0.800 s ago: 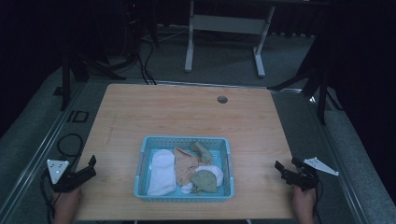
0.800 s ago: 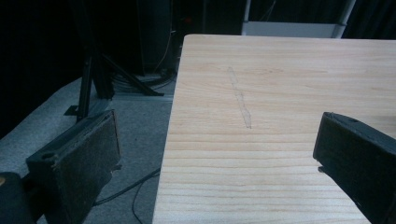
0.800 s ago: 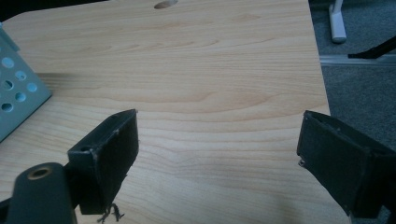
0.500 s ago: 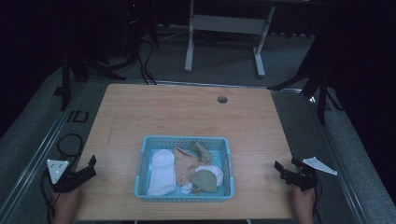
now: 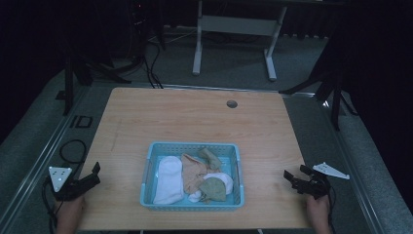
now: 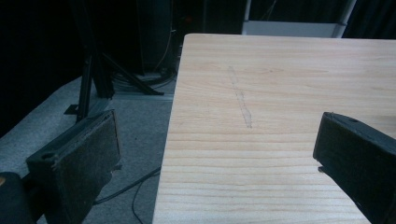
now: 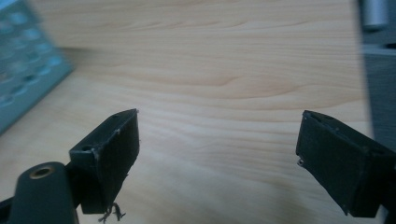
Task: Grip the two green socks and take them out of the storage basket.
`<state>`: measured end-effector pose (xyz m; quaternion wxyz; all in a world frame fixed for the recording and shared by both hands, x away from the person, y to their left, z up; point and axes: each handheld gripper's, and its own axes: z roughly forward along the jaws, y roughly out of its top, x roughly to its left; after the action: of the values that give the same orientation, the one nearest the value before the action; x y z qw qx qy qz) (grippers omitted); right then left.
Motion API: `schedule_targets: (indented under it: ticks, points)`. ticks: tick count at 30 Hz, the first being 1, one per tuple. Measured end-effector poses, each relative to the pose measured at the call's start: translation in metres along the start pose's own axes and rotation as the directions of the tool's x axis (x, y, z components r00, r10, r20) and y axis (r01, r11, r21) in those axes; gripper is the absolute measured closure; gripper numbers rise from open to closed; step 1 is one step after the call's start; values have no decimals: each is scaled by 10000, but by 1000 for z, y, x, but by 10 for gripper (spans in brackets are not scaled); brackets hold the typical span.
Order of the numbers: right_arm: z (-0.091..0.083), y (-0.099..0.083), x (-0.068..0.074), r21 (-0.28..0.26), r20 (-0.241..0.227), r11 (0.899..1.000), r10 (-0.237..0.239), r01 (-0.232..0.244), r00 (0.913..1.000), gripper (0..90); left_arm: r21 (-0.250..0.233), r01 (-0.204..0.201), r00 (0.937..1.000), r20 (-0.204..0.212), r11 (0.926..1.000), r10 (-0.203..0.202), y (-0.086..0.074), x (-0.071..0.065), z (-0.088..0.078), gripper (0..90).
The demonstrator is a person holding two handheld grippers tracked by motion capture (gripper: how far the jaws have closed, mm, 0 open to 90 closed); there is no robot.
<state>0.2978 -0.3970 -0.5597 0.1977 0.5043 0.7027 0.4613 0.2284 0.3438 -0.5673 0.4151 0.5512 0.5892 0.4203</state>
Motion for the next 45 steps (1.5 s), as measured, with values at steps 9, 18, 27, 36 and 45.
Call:
schedule_targets:
  ticks: [9, 18, 27, 36, 45]
  points:
    - [-6, 2, -10, 1575, -2222, 9768, -1079, 1449, 9690, 141, 13, 56, 10000, -16, 10000, -56, 0, 0, 0, 3]
    - [-4, 11, 4, 2900, -3499, 8996, -2179, 3266, 9111, 138, 64, 49, 10000, -32, 10000, -48, 0, 0, 1, 3]
    - [-1, 26, 27, 4128, -4107, 8033, -2564, 4292, 8750, 129, 59, 70, 10000, -22, 10000, -70, 0, 1, 1, 3]
    - [3, 33, 47, 4192, -4651, 7268, -3427, 5441, 8162, 127, 61, 78, 10000, 7, 10000, -78, 0, 1, 0, 3]
    - [6, 38, 57, 4381, -4874, 6591, -3973, 6113, 7776, 136, 56, 64, 10000, 23, 10000, -65, 0, 1, 0, 3]
